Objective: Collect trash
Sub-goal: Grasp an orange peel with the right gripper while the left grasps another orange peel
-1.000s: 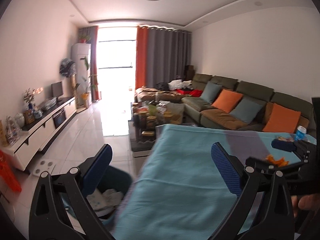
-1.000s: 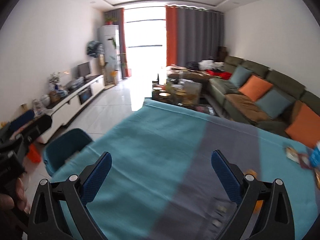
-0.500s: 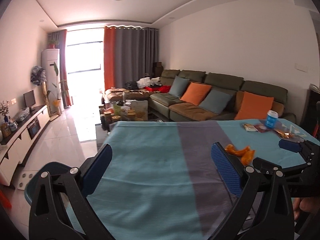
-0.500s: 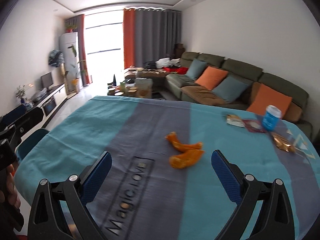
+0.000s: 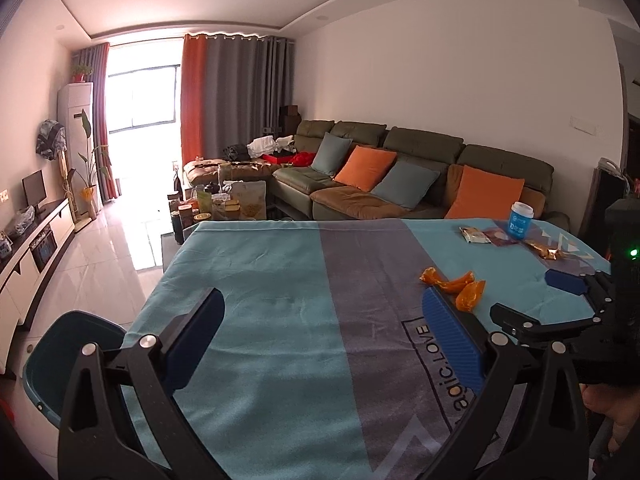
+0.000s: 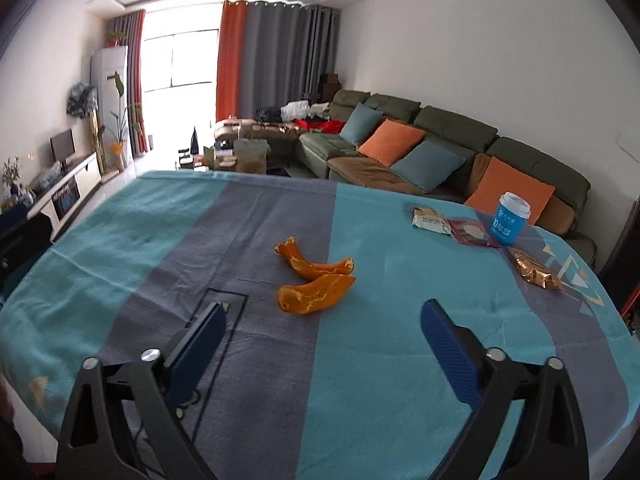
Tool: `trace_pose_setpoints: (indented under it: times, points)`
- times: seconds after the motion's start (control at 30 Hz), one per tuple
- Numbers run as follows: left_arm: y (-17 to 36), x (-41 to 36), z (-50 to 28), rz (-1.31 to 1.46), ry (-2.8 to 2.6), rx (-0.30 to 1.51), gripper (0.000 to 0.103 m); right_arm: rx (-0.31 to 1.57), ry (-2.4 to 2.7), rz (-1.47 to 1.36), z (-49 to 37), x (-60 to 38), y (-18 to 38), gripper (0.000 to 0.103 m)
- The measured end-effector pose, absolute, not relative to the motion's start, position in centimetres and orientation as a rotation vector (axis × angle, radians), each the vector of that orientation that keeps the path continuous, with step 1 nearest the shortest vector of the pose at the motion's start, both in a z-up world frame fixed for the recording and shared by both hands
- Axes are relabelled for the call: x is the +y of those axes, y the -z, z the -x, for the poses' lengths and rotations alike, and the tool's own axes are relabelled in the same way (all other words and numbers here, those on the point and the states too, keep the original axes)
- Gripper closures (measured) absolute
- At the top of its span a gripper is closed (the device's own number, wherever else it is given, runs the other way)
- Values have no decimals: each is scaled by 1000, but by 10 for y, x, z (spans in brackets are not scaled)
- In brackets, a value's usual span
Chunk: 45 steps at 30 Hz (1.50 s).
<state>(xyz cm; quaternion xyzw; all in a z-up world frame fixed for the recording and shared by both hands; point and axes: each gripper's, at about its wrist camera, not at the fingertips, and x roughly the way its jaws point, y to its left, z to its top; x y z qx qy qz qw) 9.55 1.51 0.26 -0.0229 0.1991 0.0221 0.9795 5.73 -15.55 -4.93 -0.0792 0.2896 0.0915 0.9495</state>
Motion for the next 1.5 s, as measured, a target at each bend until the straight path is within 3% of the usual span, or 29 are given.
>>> trace_pose_setpoints:
  times: [0.2,0.33,0.43,0.9,1.23,1.5]
  points:
    - [0,22,-105,52,-52,424,6,644,-220,197,-82,-149,58,32]
    - [4,21,-114,48,-47,443,6,671,-252,221,-92,-142,62,37]
    - [7,20,-122,46,-38,458,6,694,-263,251,-97,-136,67,55]
    - [12,9,-153,29,13,489,6,771,-313,316,-112,-124,81,94]
    - [9,-34,-203,-22,176,543,6,724,-288,155,-101,-169,59,97]
    - [33,-73,-256,14,297,704,6,701,-200,66,-95,-222,48,97]
